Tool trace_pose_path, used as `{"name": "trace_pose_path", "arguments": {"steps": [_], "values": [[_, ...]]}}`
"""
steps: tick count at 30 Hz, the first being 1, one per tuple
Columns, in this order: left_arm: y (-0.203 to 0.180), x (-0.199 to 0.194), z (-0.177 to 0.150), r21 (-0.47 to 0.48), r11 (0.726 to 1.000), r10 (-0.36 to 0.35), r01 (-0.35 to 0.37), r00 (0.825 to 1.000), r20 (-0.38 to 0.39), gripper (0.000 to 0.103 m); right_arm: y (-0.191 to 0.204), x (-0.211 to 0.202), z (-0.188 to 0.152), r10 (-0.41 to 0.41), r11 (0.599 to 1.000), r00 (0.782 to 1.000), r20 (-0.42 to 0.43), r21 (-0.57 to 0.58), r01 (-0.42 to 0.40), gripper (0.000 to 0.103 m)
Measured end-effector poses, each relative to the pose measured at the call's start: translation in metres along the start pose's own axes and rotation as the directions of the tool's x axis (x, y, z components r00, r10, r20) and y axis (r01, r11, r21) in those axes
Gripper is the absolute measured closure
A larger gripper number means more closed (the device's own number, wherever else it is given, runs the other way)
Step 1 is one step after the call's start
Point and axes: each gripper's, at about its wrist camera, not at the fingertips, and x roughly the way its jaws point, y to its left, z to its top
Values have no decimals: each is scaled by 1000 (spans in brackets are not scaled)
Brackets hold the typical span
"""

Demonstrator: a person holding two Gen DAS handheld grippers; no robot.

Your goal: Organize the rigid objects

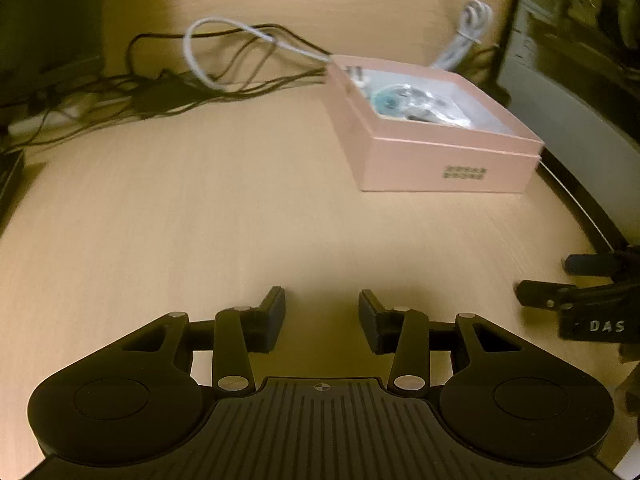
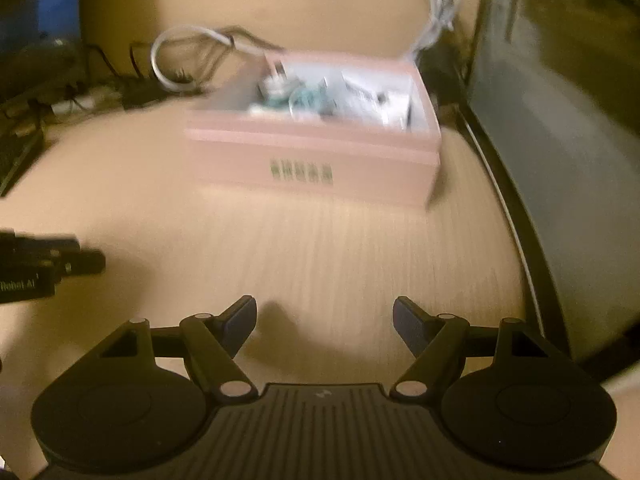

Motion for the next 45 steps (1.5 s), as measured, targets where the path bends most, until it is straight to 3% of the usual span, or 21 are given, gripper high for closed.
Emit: {"name": "trace_pose_path", "arguments": {"steps": [4, 8, 16, 18, 20, 23, 26, 28, 30, 32, 36, 39, 43, 45], "values": [[-9, 2, 3, 10, 1000, -28, 29, 999, -17, 58, -3, -4, -1, -4, 999, 1000, 17, 39, 4, 27], [-5, 5, 9, -29, 998, -62, 61, 997, -37, 59, -10, -15, 11, -13, 1000, 995, 99, 29, 10, 27], [2, 3, 19, -47, 997, -63, 62, 997, -33, 59, -29, -15, 43, -119, 992, 969, 215, 74, 105, 29], [7, 0, 21, -60, 996, -62, 61, 998, -25, 59, -35, -10, 58, -150, 987, 957, 247, 102, 128, 38], [12, -4, 23, -70, 996, -59, 58, 998, -20, 59, -37, -2, 75, -181, 982, 953, 245, 97, 162, 59], [24, -9, 25, -97, 994, -53, 52, 999, -9, 59, -33, 9, 88, -278, 960, 925, 258, 52, 274, 71], [36, -12, 26, -130, 990, -47, 47, 999, -1, 59, -32, 17, 88, -357, 928, 891, 281, -3, 372, 75], [42, -12, 26, -148, 988, -46, 46, 999, 1, 59, -37, 24, 89, -361, 928, 896, 257, 2, 373, 77], [46, -11, 26, -160, 986, -47, 46, 999, -1, 59, -48, 27, 91, -323, 946, 922, 215, 86, 311, 80], [47, -11, 26, -164, 985, -53, 52, 999, -2, 59, -56, 29, 93, -315, 943, 931, 186, 176, 283, 80], [47, -13, 25, -162, 985, -66, 65, 998, 0, 59, -66, 31, 86, -324, 894, 931, 167, 375, 243, 80], [50, -15, 23, -163, 985, -63, 62, 998, -2, 59, -78, 35, 82, -322, 823, 928, 188, 540, 176, 80], [58, -18, 20, -165, 985, -46, 43, 999, -12, 59, -97, 55, 84, -258, 711, 953, 160, 699, 75, 80], [64, -19, 19, -169, 985, -33, 29, 999, -22, 59, -100, 61, 84, -260, 673, 952, 159, 737, 61, 79]]}}
